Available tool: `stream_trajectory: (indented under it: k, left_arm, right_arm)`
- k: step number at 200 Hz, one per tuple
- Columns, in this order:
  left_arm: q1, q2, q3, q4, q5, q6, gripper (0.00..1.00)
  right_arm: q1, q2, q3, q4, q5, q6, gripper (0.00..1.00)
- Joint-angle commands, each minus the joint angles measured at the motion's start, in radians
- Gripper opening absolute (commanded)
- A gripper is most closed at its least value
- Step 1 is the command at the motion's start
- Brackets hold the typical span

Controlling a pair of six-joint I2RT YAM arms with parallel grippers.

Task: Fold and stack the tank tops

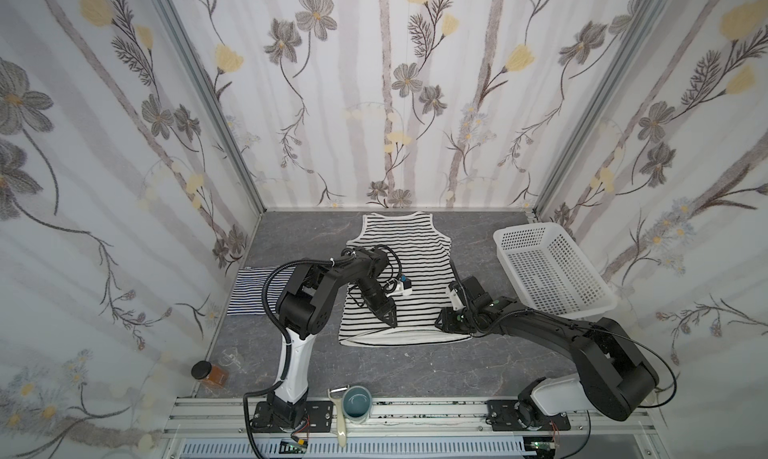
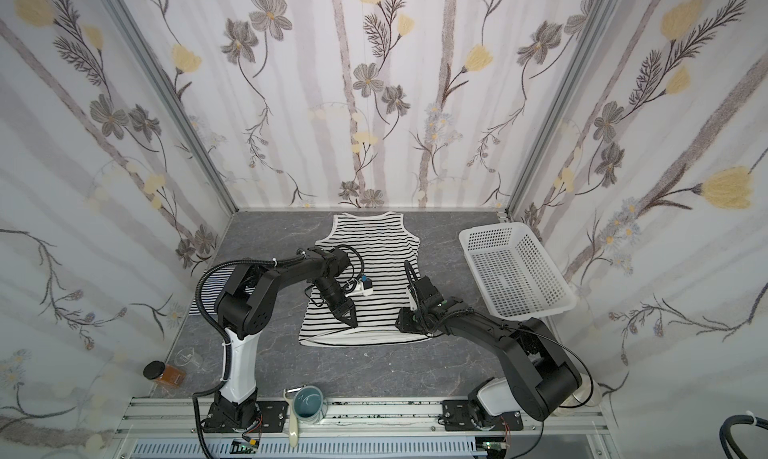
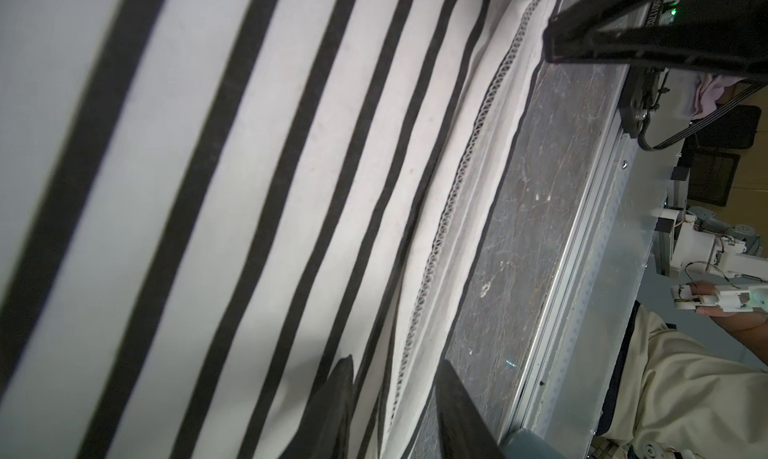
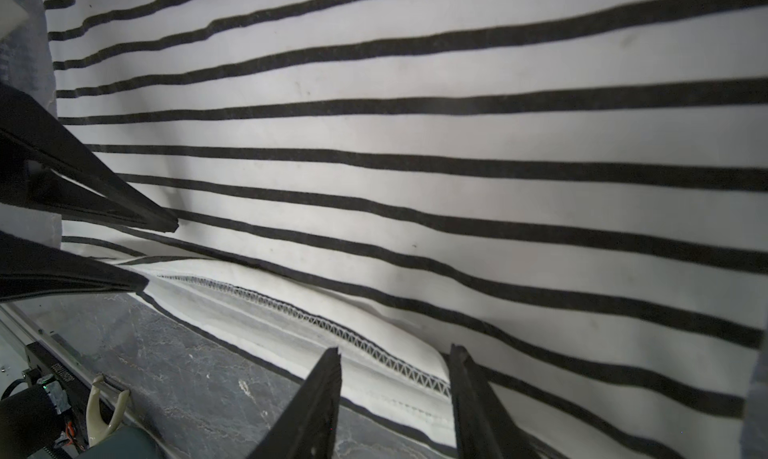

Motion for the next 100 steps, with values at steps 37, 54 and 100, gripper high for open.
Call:
stream_trajectory:
  k: [37, 54, 100]
  left_arm:
    - [-0.031, -0.03, -0.034, 0.016, 0.01, -0.017, 0.35]
    - [-0.042, -0.039, -0.043, 0.018, 0.014, -0.021, 0.35]
    - [-0.064, -0.056, -0.057, 0.021, 0.019, -0.026, 0.36]
  right_arm:
    - [0.012, -0.054, -0.029, 0.024, -0.004, -0.002, 0.45]
    - [0.012, -0.074, -0.04, 0.021, -0.003, 0.0, 0.45]
    - [0.012, -0.144, -0.052, 0.022, -0.016, 0.01, 0.44]
